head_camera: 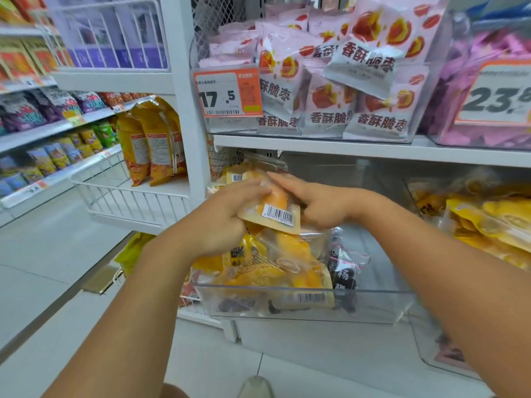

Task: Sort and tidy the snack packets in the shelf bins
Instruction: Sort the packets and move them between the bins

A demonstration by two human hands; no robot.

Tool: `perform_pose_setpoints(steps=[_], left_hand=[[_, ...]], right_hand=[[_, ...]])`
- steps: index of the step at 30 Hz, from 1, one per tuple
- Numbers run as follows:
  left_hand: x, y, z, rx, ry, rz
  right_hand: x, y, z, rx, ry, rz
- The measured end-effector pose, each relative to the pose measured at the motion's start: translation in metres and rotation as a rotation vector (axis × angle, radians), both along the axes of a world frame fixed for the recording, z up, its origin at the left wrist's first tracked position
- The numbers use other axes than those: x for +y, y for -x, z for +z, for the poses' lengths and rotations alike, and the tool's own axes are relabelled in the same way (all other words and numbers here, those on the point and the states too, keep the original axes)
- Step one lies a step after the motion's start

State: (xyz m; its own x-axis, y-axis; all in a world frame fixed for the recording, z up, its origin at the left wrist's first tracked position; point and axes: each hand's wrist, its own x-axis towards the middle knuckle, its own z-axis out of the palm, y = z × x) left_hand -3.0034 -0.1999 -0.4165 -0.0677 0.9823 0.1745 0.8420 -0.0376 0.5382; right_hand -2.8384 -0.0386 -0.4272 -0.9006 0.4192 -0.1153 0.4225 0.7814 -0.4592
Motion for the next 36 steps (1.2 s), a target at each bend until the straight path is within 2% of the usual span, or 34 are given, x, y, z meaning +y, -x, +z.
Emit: perform_pose_setpoints(steps=[3,5,9,12,15,18,22,24,26,28,36], left_hand=[[0.004,-0.010,-0.001,-0.067,-0.032,0.002],[0.009,-0.016,-0.001,-0.088,-0.061,0.019],[0.017,-0.028,-0.002,0.118,-0.129,0.084],[0.021,-0.033,-0.004,0.168,-0.121,0.103],[0.022,-0.034,-0.003,0.178,-0.138,0.120],[0.023,-0.034,-0.003,0.163,-0.178,0.125],[0.023,-0.032,-0.002,0.141,-0.199,0.122],[0.024,-0.033,0.000,0.119,-0.210,0.122],[0.023,-0.038,0.002,0.114,-0.218,0.114],[0.023,-0.045,0.004,0.126,-0.227,0.094],[0.023,-0.076,0.008,0.227,-0.184,0.058]], right_hand=[[-0.006,-0.017,-0.002,0.261,0.282,-0.120],[-0.003,-0.018,-0.011,0.462,0.337,-0.277],[0.004,-0.012,-0.021,0.685,0.426,-0.581],[0.003,-0.012,-0.020,0.791,0.630,-0.793],[0.005,-0.006,-0.012,0.785,0.756,-0.927],[0.010,0.000,-0.002,0.842,0.771,-1.076],[0.010,-0.001,-0.001,0.887,0.823,-1.118],[0.010,-0.003,-0.003,0.900,0.761,-1.186],[0.010,-0.009,-0.005,0.845,0.575,-1.238],[0.009,-0.017,-0.003,0.801,0.482,-1.244],[-0.010,-0.044,0.008,0.632,0.514,-1.125]])
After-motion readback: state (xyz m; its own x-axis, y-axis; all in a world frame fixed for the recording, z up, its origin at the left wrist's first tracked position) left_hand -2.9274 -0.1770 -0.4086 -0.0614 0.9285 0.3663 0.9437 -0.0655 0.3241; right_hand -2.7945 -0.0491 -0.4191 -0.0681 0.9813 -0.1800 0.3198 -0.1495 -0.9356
